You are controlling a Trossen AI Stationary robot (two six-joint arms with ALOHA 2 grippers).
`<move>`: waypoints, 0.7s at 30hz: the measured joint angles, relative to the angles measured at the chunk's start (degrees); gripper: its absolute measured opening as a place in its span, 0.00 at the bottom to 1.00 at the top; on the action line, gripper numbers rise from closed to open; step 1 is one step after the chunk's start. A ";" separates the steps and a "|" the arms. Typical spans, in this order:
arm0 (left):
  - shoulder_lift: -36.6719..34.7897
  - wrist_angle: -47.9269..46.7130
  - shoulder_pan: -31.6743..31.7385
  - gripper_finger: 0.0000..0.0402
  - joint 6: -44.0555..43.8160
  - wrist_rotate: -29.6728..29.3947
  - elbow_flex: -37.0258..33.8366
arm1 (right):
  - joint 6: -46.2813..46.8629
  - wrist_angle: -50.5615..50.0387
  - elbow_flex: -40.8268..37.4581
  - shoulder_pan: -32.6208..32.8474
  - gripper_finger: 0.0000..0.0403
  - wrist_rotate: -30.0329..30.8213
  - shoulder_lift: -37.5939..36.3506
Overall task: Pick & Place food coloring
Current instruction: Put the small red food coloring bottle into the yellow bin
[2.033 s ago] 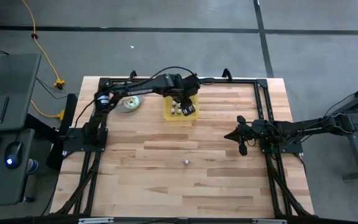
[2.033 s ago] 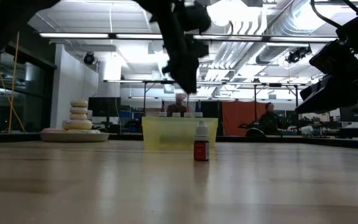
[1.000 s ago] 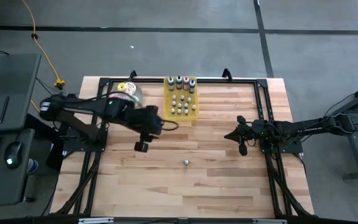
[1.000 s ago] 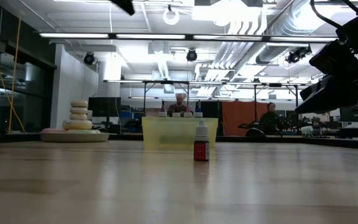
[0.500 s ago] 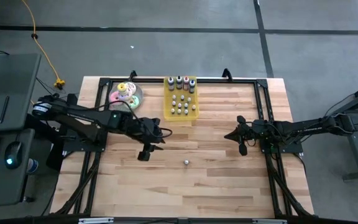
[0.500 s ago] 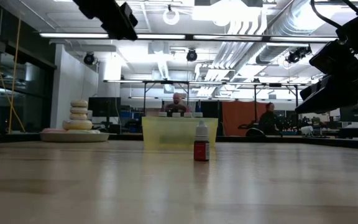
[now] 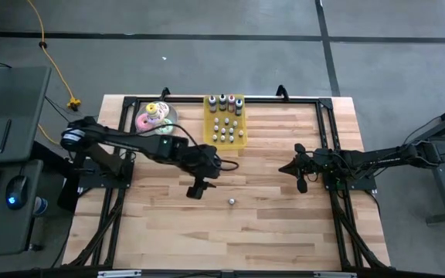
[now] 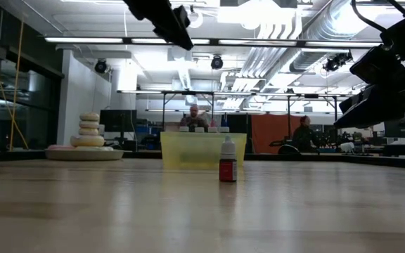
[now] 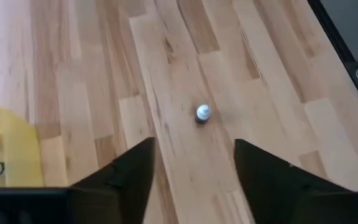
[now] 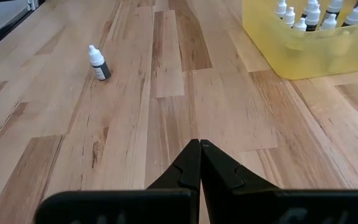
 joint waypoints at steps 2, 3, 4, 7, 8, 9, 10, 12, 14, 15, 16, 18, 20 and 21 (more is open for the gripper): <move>1.60 -0.10 -0.02 0.58 0.08 0.08 0.82 | 0.00 -0.22 0.02 0.01 0.00 -0.01 0.00; 2.37 0.73 -0.03 0.62 0.08 0.14 1.05 | 0.00 -0.21 0.02 -0.01 0.00 -0.01 0.01; 3.09 0.93 -0.04 0.65 0.10 0.21 1.03 | 0.00 -0.10 0.02 0.02 0.00 0.00 0.02; 5.54 2.70 -0.02 0.70 0.12 1.15 0.92 | -0.02 -0.09 0.00 0.02 0.00 0.00 0.00; 6.28 3.15 -0.02 0.71 0.10 1.82 0.94 | 0.00 0.05 0.01 0.02 0.00 0.00 0.00; 6.95 3.40 -0.02 0.72 0.10 2.24 0.92 | 0.00 -0.07 0.02 0.00 0.00 0.00 0.00; 7.72 4.22 -0.02 0.72 0.13 2.32 0.92 | 0.00 -0.19 0.02 0.00 0.00 0.00 0.00; 9.01 5.58 -0.02 0.73 0.35 2.37 0.92 | 0.00 -0.06 0.02 0.00 0.00 0.00 0.02; 10.47 6.75 -0.02 0.73 0.38 2.47 0.92 | 0.00 -0.16 0.02 0.02 0.00 0.00 0.02; 11.06 7.40 -0.02 0.73 0.38 2.77 0.94 | -0.02 -0.03 0.02 0.00 0.00 0.00 0.02; 11.50 6.84 -0.02 0.73 0.38 3.51 0.90 | 0.00 -0.05 0.00 0.00 0.00 0.00 0.01; 12.59 7.78 -0.02 0.73 0.08 5.12 0.91 | 0.00 -0.16 0.02 0.02 0.00 0.00 0.02; 13.74 7.59 -0.02 0.73 -0.12 6.08 0.92 | 0.00 -0.06 0.01 0.00 0.00 0.00 0.02; 14.49 8.03 -0.02 0.73 -0.14 6.25 0.92 | 0.00 -0.16 0.02 0.01 0.00 -0.01 0.02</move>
